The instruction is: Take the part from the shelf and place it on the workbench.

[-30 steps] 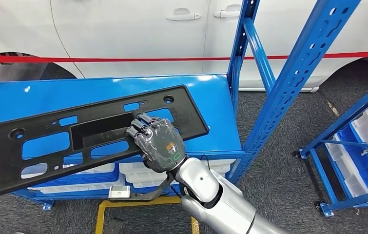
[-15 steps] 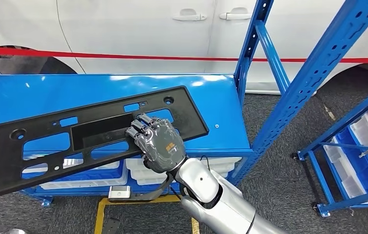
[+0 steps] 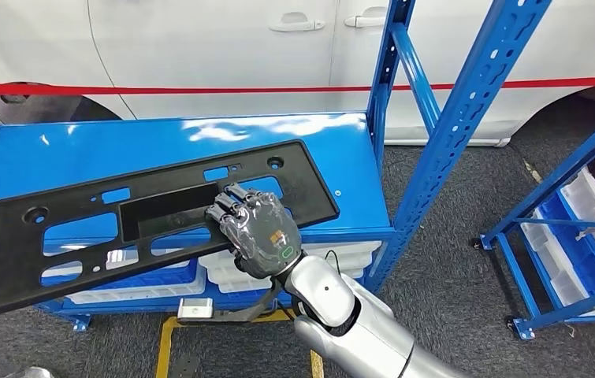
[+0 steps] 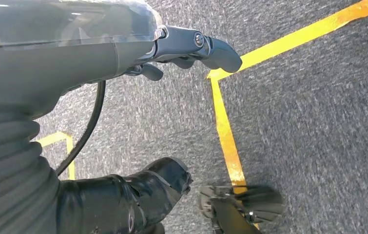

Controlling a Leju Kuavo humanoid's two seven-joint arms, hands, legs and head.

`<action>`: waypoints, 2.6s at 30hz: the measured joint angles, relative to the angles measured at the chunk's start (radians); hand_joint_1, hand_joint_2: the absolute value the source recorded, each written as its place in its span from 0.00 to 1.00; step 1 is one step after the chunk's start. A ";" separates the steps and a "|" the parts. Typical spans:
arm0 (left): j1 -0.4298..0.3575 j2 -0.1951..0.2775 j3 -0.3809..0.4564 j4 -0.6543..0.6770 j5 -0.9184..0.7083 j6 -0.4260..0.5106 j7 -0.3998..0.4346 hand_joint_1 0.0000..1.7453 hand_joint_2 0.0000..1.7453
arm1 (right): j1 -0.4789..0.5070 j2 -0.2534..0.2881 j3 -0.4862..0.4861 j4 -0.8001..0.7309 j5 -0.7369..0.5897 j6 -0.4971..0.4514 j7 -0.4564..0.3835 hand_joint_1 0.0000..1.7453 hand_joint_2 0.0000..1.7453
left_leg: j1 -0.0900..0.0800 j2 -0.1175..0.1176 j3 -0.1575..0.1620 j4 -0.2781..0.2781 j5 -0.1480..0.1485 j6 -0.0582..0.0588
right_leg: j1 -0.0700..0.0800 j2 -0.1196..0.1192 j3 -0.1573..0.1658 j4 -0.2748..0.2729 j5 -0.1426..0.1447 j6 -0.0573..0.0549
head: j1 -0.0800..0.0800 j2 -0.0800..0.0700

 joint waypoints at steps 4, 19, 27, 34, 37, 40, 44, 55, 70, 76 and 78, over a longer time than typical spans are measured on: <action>0.001 0.001 0.000 0.000 0.000 0.000 0.000 0.00 1.00 | 0.002 0.000 0.000 0.006 0.000 0.000 0.001 1.00 1.00 | 0.004 0.000 -0.048 0.167 -0.073 -0.011 | 0.002 -0.002 -0.025 0.006 0.014 0.000 | -0.001 0.000; -0.001 0.002 0.000 0.000 0.000 0.003 0.001 0.00 1.00 | 0.000 -0.002 -0.003 0.012 -0.002 -0.008 0.004 1.00 1.00 | 0.001 0.004 0.062 -0.110 0.068 0.047 | 0.000 0.002 -0.145 0.295 -0.128 0.054 | 0.001 0.000; -0.003 0.000 0.000 0.000 0.000 0.002 0.001 0.00 1.00 | -0.004 -0.002 -0.005 0.014 -0.002 -0.017 0.006 1.00 1.00 | -0.004 0.005 0.042 -0.105 0.088 0.016 | 0.010 0.002 0.019 0.015 -0.028 0.019 | 0.000 0.000; 0.000 0.001 0.000 0.000 0.001 0.003 0.001 0.00 1.00 | -0.001 0.000 -0.008 0.018 0.005 -0.029 0.013 1.00 1.00 | 0.001 0.003 -0.057 0.170 -0.074 -0.010 | 0.003 -0.003 -0.018 0.006 0.009 -0.003 | -0.003 0.000; 0.000 0.001 0.000 0.000 0.003 0.003 0.002 0.00 1.00 | 0.002 0.001 -0.009 0.019 0.011 -0.033 0.019 1.00 1.00 | 0.004 0.003 0.049 0.011 -0.007 -0.009 | 0.002 -0.002 -0.030 0.016 0.015 0.003 | -0.003 0.000; -0.001 0.001 0.000 0.000 0.004 0.003 0.002 0.00 1.00 | 0.002 0.004 -0.011 0.019 0.018 -0.037 0.024 1.00 1.00 | -0.001 0.001 0.111 -0.108 0.022 0.004 | 0.007 -0.002 -0.040 0.024 0.023 0.017 | -0.003 0.000; 0.000 0.002 0.001 0.000 0.006 0.005 0.003 0.00 1.00 | 0.002 0.004 -0.014 0.019 0.020 -0.038 0.025 1.00 1.00 | 0.003 0.004 0.100 -0.117 0.046 0.033 | 0.006 0.000 -0.056 0.046 0.006 0.041 | -0.002 0.000; -0.001 0.001 0.001 0.000 0.006 0.005 0.003 0.00 1.00 | 0.007 0.005 -0.019 0.022 0.019 -0.043 0.026 1.00 1.00 | -0.001 0.007 0.042 -0.103 0.087 0.027 | 0.008 0.003 0.028 0.023 -0.043 0.037 | -0.002 0.000; 0.000 0.002 0.002 0.000 0.005 0.009 0.004 0.00 1.00 | 0.020 0.009 -0.033 0.018 -0.019 -0.063 0.015 1.00 1.00 | 0.000 0.003 0.128 -0.107 0.009 0.002 | 0.009 0.000 -0.044 0.025 0.024 0.011 | -0.006 0.000; 0.001 0.002 0.002 0.000 0.004 0.010 0.006 0.00 1.00 | 0.020 0.008 -0.040 0.012 -0.037 -0.064 -0.001 1.00 1.00 | 0.002 0.007 0.110 -0.124 0.046 0.036 | 0.008 0.001 -0.069 0.059 0.006 0.044 | -0.006 0.000; -0.001 0.002 0.002 0.000 0.003 0.010 0.006 0.00 1.00 | 0.021 0.008 -0.042 0.011 -0.038 -0.064 -0.003 1.00 1.00 | 0.003 0.009 0.092 -0.125 0.060 0.045 | 0.005 0.003 -0.113 0.170 -0.074 0.053 | -0.005 0.000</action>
